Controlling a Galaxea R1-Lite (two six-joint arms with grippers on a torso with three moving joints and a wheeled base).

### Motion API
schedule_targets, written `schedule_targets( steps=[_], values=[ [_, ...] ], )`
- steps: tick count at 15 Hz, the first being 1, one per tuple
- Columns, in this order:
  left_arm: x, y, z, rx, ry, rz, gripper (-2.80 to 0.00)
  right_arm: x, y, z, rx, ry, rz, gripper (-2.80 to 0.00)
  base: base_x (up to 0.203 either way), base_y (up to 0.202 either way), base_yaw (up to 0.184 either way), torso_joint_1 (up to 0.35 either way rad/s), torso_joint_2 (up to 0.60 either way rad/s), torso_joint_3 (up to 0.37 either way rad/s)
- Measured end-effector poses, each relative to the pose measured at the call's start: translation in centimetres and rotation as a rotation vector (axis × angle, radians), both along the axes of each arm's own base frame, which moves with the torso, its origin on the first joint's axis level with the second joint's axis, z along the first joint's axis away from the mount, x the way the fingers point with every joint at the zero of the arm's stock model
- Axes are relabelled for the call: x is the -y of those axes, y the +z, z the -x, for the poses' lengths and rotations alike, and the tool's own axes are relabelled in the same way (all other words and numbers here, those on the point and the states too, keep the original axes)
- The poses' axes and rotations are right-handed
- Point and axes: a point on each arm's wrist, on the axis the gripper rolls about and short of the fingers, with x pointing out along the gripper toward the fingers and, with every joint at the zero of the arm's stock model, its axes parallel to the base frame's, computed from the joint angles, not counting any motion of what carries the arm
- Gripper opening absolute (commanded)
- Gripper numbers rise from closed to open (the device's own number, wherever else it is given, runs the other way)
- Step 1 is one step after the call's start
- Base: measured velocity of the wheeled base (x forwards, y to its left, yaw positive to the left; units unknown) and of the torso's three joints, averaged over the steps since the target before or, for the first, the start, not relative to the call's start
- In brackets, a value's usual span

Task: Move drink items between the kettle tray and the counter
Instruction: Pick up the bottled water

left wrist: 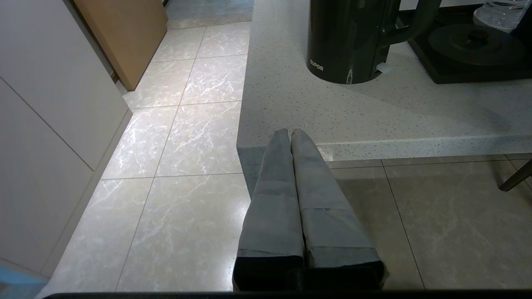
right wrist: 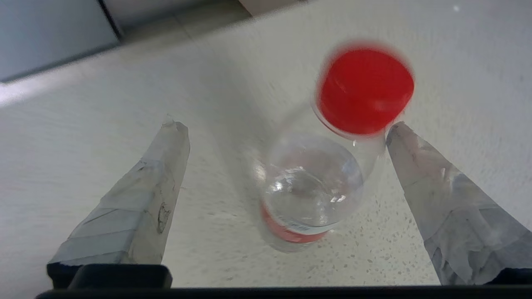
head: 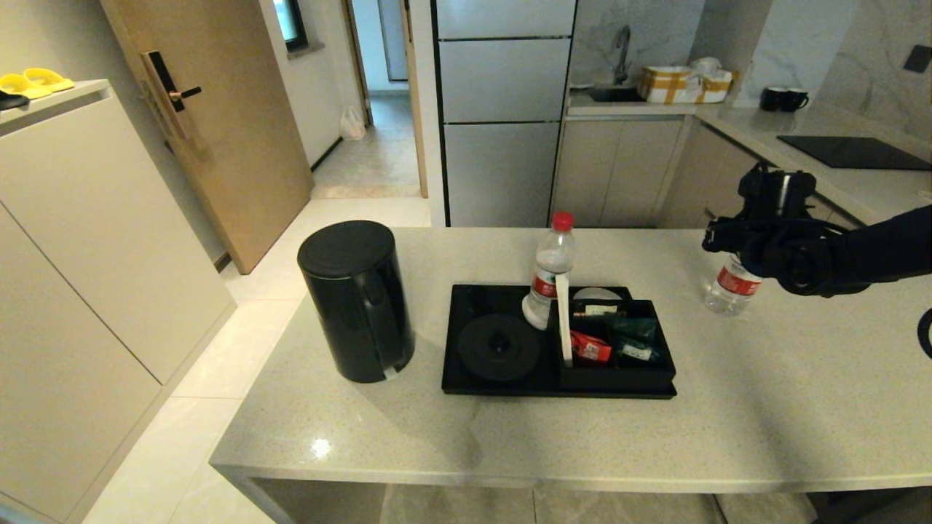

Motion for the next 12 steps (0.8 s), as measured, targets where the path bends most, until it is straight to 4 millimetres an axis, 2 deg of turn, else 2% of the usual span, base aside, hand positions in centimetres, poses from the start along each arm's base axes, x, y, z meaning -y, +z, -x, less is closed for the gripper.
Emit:
schedule_targets(
  steps=[3,8,10,12],
  values=[
    [0.0,0.0,0.0,0.0,0.0,0.0,-2.8,-0.8,2.5,1.6,0.048,0.016,-0.004,0.0,0.0,0.0,0.0,0.0,0.0,0.0],
    [0.0,0.0,0.0,0.0,0.0,0.0,-2.8,-3.9,8.3,6.6,0.159,0.099,-0.014,0.0,0.0,0.0,0.0,0.0,0.0,0.0],
    [0.0,0.0,0.0,0.0,0.0,0.0,-2.8,-5.6,9.5,8.4,0.176,0.149,-0.018,0.0,0.0,0.0,0.0,0.0,0.0,0.0],
    [0.0,0.0,0.0,0.0,0.0,0.0,-2.8,-6.9,9.8,9.7,0.153,0.2,-0.024,0.0,0.0,0.0,0.0,0.0,0.0,0.0]
  ],
)
